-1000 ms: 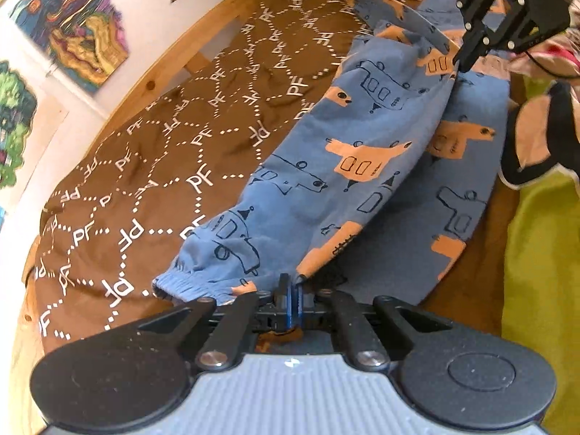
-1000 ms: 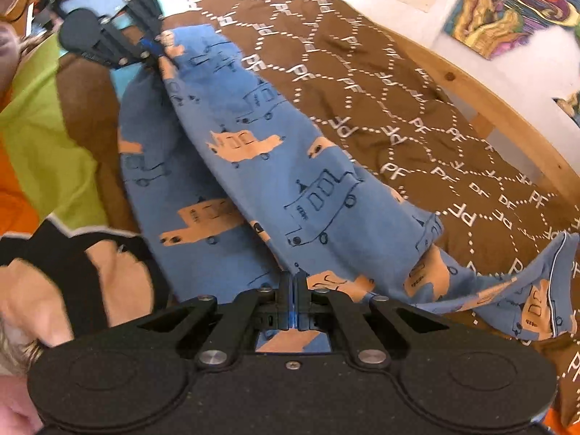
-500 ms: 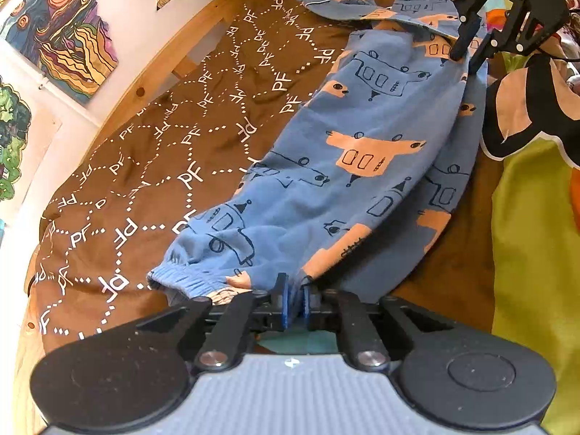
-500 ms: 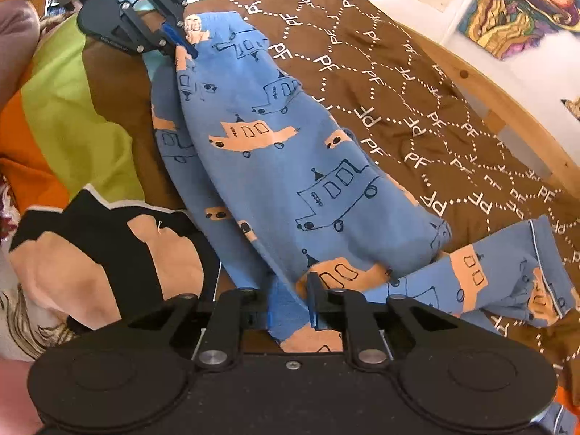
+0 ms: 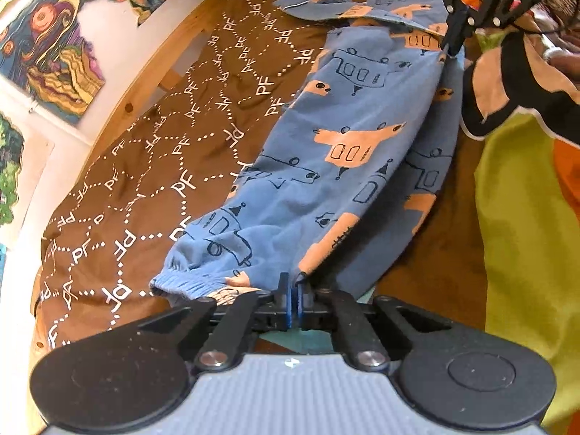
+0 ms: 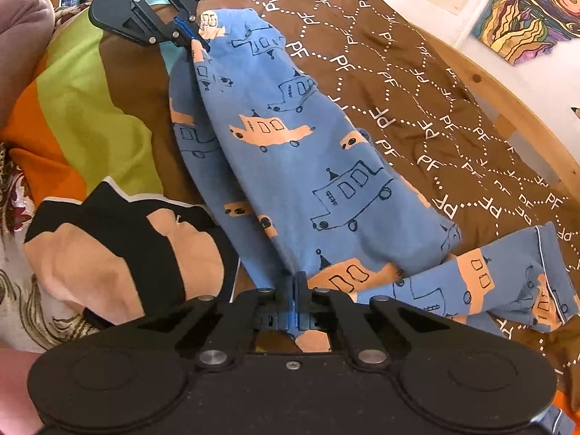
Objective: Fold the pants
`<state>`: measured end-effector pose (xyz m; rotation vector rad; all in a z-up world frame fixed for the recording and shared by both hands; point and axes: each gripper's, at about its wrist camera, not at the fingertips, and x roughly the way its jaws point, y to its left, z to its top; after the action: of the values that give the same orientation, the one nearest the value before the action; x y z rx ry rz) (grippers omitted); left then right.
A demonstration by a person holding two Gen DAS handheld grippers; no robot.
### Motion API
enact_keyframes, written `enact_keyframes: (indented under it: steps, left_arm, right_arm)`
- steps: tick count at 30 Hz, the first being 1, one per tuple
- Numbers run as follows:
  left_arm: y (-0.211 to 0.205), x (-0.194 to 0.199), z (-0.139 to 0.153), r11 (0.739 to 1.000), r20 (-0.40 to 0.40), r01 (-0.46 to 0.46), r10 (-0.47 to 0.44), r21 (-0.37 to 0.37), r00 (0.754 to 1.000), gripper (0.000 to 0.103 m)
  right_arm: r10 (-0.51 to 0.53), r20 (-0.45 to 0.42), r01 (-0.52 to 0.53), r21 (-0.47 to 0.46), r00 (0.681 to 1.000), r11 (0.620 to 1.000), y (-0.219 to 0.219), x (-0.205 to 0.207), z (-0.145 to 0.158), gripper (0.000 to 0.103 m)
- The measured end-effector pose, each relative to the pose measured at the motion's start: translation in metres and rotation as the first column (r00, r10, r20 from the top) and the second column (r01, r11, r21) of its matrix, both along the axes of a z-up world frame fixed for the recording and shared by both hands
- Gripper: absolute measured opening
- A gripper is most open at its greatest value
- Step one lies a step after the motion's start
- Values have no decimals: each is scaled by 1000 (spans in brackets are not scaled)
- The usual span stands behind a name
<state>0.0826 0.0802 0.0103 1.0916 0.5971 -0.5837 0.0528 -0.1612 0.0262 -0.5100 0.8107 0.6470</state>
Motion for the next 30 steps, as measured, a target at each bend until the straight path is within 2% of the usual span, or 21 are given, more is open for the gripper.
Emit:
enact_keyframes:
  steps: [5, 9, 11, 12, 13, 14, 15, 16, 17, 18, 19, 22, 24, 27, 29, 30]
  left_arm:
    - [2, 0, -2, 1000, -8, 11, -11, 13, 1000, 3]
    - [-1, 3, -5, 1000, -15, 0, 0, 16, 1000, 5]
    - [-2, 4, -2, 1000, -27, -13, 13, 1, 1000, 10]
    - [-3, 4, 1, 1000, -44, -21, 20, -14, 999, 23]
    - [-2, 5, 5, 999, -71, -28, 26, -38, 997, 48]
    - [-2, 4, 10, 997, -95, -39, 32, -68, 995, 61]
    - [-3, 3, 15, 993, -116, -53, 41, -103, 992, 79]
    - [-5, 2, 20, 986, -133, -73, 53, -148, 990, 87]
    - [-7, 1, 24, 978, -139, -94, 69, -187, 988, 90]
    - [-12, 0, 28, 966, -140, -118, 87, -231, 986, 95]
    - [-18, 0, 32, 949, -139, -147, 111, -280, 984, 99]
    - [-45, 4, 35, 874, -155, -223, 172, -432, 973, 103]
    - [-67, 10, 33, 807, -187, -273, 203, -524, 961, 103]
    - [-106, 22, 24, 695, -266, -332, 207, -638, 942, 103]
    - [-131, 30, 17, 608, -357, -372, 152, -701, 921, 103]
    - [-140, 33, 12, 577, -393, -388, 123, -719, 911, 103]
  right_arm:
    - [34, -20, -34, -11, 999, 999, 3, -9, 3, 0]
    - [0, -17, 0, -18, 1000, 1000, 5, -8, -4, 0]
    - [-7, -9, 6, -25, 1000, 1000, 7, -7, -5, 7]
    - [-5, -2, 4, -30, 1000, 1000, 7, -9, -5, 13]
    - [-2, 2, 3, -28, 1000, 1000, 7, -10, -5, 22]
    - [-9, 3, 9, -21, 1000, 1000, 4, -11, -4, 28]
    - [-27, 8, 27, -5, 1000, 1000, 0, -12, -1, 38]
    - [-52, 15, 52, 16, 999, 999, -6, -15, 1, 48]
    - [-87, 16, 86, 45, 996, 995, -13, -16, 5, 53]
    - [-128, 17, 126, 69, 992, 990, -21, -15, 8, 64]
    - [-172, 20, 170, 87, 985, 982, -29, -15, 11, 76]
    - [-326, 16, 320, 148, 945, 936, -57, -13, 18, 93]
    - [-435, -9, 429, 179, 901, 885, -80, -11, 20, 99]
    - [-569, -56, 566, 220, 820, 794, -116, -6, 22, 101]
    - [-642, -89, 642, 242, 761, 727, -141, -2, 21, 102]
    - [-668, -105, 669, 256, 737, 698, -151, -1, 21, 102]
